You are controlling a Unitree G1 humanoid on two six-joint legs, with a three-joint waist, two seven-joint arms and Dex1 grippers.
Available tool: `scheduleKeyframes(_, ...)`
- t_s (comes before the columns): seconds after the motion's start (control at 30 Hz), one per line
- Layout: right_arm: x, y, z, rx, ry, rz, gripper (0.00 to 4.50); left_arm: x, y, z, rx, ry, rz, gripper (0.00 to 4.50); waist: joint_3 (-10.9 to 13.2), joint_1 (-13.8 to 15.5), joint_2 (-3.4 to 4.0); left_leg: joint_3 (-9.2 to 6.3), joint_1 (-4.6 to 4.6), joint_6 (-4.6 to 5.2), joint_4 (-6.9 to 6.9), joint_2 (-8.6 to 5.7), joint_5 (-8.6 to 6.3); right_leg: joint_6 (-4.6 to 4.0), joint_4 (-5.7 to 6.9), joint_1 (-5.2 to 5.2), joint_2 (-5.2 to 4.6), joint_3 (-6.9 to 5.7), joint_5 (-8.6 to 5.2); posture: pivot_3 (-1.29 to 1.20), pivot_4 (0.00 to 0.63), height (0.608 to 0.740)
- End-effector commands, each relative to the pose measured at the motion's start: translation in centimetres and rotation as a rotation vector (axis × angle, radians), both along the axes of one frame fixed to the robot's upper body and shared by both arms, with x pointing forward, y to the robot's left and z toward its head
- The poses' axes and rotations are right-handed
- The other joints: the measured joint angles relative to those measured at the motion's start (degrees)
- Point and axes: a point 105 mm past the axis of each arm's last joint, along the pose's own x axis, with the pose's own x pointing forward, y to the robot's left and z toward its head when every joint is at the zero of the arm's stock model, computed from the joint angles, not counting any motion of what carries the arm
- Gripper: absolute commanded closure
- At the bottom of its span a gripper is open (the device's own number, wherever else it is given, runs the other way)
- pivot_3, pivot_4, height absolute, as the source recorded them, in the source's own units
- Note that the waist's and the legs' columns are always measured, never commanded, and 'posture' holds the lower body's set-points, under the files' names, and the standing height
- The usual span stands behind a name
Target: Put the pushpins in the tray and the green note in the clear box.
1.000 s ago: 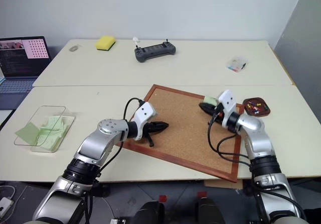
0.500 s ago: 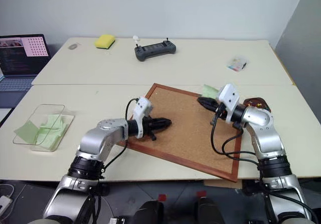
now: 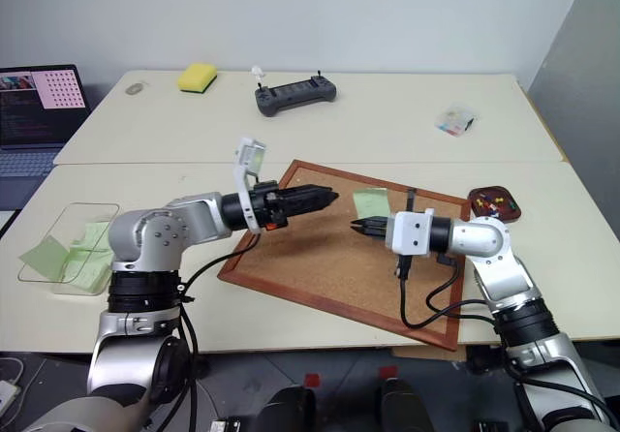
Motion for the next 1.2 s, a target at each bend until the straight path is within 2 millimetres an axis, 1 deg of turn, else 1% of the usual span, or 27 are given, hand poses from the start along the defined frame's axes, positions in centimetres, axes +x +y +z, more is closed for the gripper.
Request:
scheduleKeyframes(0.03, -0.4, 0.9, 1.4, 0.006, -0.069, 0.045, 4.50, -0.6, -0.9, 1.0, -0.004, -0.055, -0.056, 0.57, 0.00, -0.02, 0.00, 0.00, 0.00, 0.00, 0.00, 0.00, 0.00, 0.00, 0.00, -0.01, 0.00, 0.00, 0.00, 0.00, 0.150, 0.740)
scheduleKeyframes(0.13, -0.7, 1.5, 1.7, 0.017, -0.077, 0.062, 4.50, -0.4, -1.5, 0.9, -0.003, -0.053, -0.058, 0.57, 0.00, -0.02, 0.00, -0.05, 0.00, 0.00, -0.01, 0.01, 0.00, -0.01, 0.00, -0.01, 0.00, 0.00, 0.00, 0.00, 0.150, 0.740)
scheduleKeyframes(0.27, -0.9, 2.0, 1.9, 0.029, -0.085, 0.078, 4.50, 0.0, -1.8, 0.8, 0.000, -0.060, -0.044, 0.57, 0.00, 0.04, 0.00, -0.06, 0.00, -0.01, 0.01, 0.00, 0.01, -0.01, 0.00, 0.00, 0.00, 0.01, 0.00, 0.00, 0.150, 0.740)
scheduleKeyframes(0.33, -1.0, 2.1, 2.0, 0.033, -0.088, 0.084, 4.50, 0.1, -1.8, 0.8, -0.007, -0.059, -0.040, 0.92, 0.00, 0.03, 0.00, -0.05, 0.00, -0.01, 0.00, -0.01, 0.01, -0.01, 0.00, 0.00, 0.00, 0.01, 0.00, 0.00, 0.150, 0.740)
scheduleKeyframes(0.37, -1.0, 2.2, 2.0, 0.035, -0.089, 0.085, 4.50, 0.1, -1.8, 0.9, -0.010, -0.057, -0.040, 1.01, 0.00, 0.01, 0.00, -0.05, 0.00, -0.01, 0.00, 0.00, 0.01, -0.01, 0.00, 0.00, 0.00, 0.01, 0.00, 0.00, 0.150, 0.740)
scheduleKeyframes(0.4, -1.0, 2.2, 2.0, 0.035, -0.091, 0.087, 4.50, 0.1, -1.8, 0.9, -0.014, -0.054, -0.044, 1.28, 0.00, 0.01, 0.00, -0.05, 0.00, -0.01, 0.00, 0.00, 0.01, -0.01, 0.01, -0.01, 0.00, 0.01, 0.00, 0.00, 0.150, 0.740)
scheduleKeyframes(0.7, -1.0, 2.4, 2.0, 0.039, -0.097, 0.092, 4.50, -0.3, -1.5, 0.9, -0.026, -0.045, -0.062, 2.85, 0.00, 0.01, 0.00, -0.06, 0.00, -0.01, 0.01, 0.00, 0.01, -0.01, 0.01, -0.01, 0.00, 0.01, 0.00, 0.00, 0.150, 0.740)
scheduleKeyframes(0.9, -0.8, 2.3, 2.0, 0.039, -0.100, 0.087, 4.50, -0.6, -1.4, 0.8, -0.027, -0.035, -0.075, 4.10, 0.00, 0.01, 0.00, -0.06, 0.00, -0.01, 0.01, 0.00, 0.01, -0.01, 0.01, -0.01, 0.00, 0.00, 0.00, 0.00, 0.150, 0.740)
scheduleKeyframes(0.93, -0.8, 2.3, 2.0, 0.037, -0.103, 0.086, 4.50, -0.7, -1.3, 0.7, -0.024, -0.033, -0.077, 4.22, 0.00, 0.01, 0.00, -0.06, 0.00, -0.01, 0.01, 0.00, 0.01, -0.01, 0.01, -0.01, 0.00, 0.01, 0.00, 0.00, 0.150, 0.740)
scheduleKeyframes(0.97, -0.8, 2.3, 2.1, 0.037, -0.103, 0.085, 4.50, -0.7, -1.3, 0.6, -0.021, -0.031, -0.078, 4.43, 0.00, 0.02, 0.00, -0.07, 0.00, -0.01, 0.01, 0.00, 0.01, -0.01, 0.01, -0.01, 0.00, 0.01, 0.00, 0.00, 0.150, 0.740)
scheduleKeyframes(1.1, -1.1, 2.3, 2.8, 0.081, -0.061, 0.083, 4.50, -0.5, -1.2, 0.1, 0.008, -0.033, -0.058, 4.43, 0.00, 0.01, 0.00, -0.07, 0.00, -0.01, 0.01, 0.00, 0.01, -0.01, 0.02, -0.01, 0.00, 0.00, 0.01, 0.00, 0.150, 0.740)
scheduleKeyframes(1.2, -1.5, 2.1, 4.0, 0.181, 0.085, 0.077, 4.50, -0.6, -0.9, -0.7, 0.046, -0.039, -0.063, 4.43, 0.00, 0.01, 0.00, -0.11, 0.00, -0.01, 0.01, 0.00, 0.01, -0.01, 0.02, -0.01, 0.00, 0.01, 0.01, 0.00, 0.150, 0.740)
